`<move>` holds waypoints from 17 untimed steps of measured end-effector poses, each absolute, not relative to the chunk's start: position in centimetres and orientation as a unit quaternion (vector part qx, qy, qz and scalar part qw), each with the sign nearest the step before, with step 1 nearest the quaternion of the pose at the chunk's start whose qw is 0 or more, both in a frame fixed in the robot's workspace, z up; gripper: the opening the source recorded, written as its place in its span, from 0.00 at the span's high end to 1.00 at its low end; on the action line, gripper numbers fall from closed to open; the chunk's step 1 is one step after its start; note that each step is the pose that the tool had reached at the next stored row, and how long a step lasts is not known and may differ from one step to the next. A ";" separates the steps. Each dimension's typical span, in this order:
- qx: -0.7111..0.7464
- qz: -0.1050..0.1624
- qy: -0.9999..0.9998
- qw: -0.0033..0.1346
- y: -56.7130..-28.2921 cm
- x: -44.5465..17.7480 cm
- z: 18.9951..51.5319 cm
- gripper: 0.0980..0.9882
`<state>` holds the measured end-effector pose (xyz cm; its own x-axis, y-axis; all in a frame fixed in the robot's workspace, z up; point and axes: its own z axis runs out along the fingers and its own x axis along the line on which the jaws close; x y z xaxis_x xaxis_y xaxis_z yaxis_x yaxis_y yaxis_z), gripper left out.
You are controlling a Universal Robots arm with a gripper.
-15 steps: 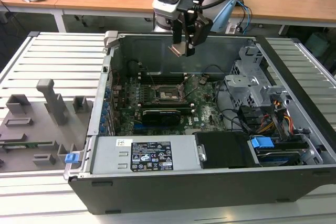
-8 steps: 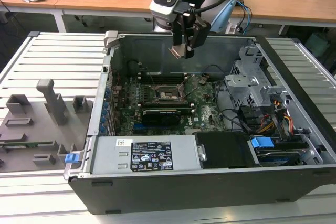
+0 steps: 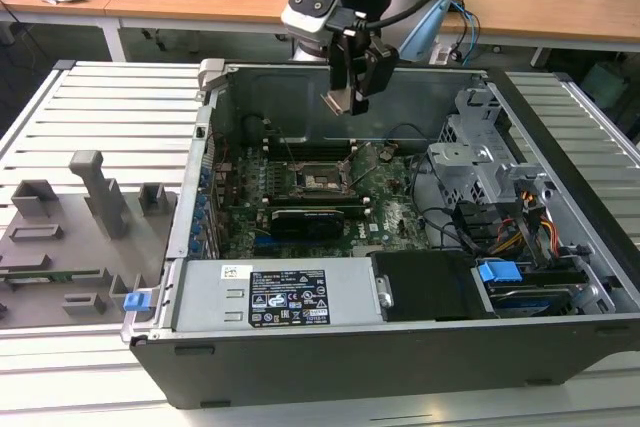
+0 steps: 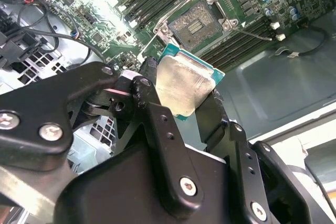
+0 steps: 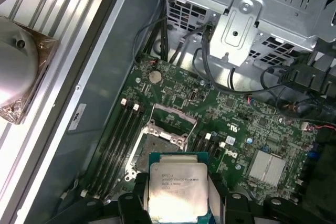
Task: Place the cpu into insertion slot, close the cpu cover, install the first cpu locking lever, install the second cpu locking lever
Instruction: 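Place the cpu into insertion slot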
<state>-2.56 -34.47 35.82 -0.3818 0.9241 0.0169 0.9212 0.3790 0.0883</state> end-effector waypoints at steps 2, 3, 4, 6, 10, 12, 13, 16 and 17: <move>0.556 0.041 0.830 0.018 -34.5 -2.6 35.7 0.51; 0.556 0.041 0.830 0.018 -34.5 -2.6 35.6 0.51; 0.556 0.041 0.830 0.018 -34.5 -2.6 35.5 0.51; 0.556 0.041 0.830 0.018 -34.5 -2.6 35.4 0.51; 0.559 0.041 0.828 0.018 -34.5 -2.6 35.3 0.51; 0.560 0.041 0.828 0.018 -34.5 -2.6 35.3 0.51; 0.561 0.041 0.827 0.018 -34.5 -2.6 35.2 0.51; 0.563 0.041 0.826 0.018 -34.5 -2.6 35.1 0.51; 0.563 0.041 0.825 0.018 -34.5 -2.6 35.1 0.51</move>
<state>-2.57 -34.48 35.05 -0.3646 0.9311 0.0154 0.9281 0.3619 0.0877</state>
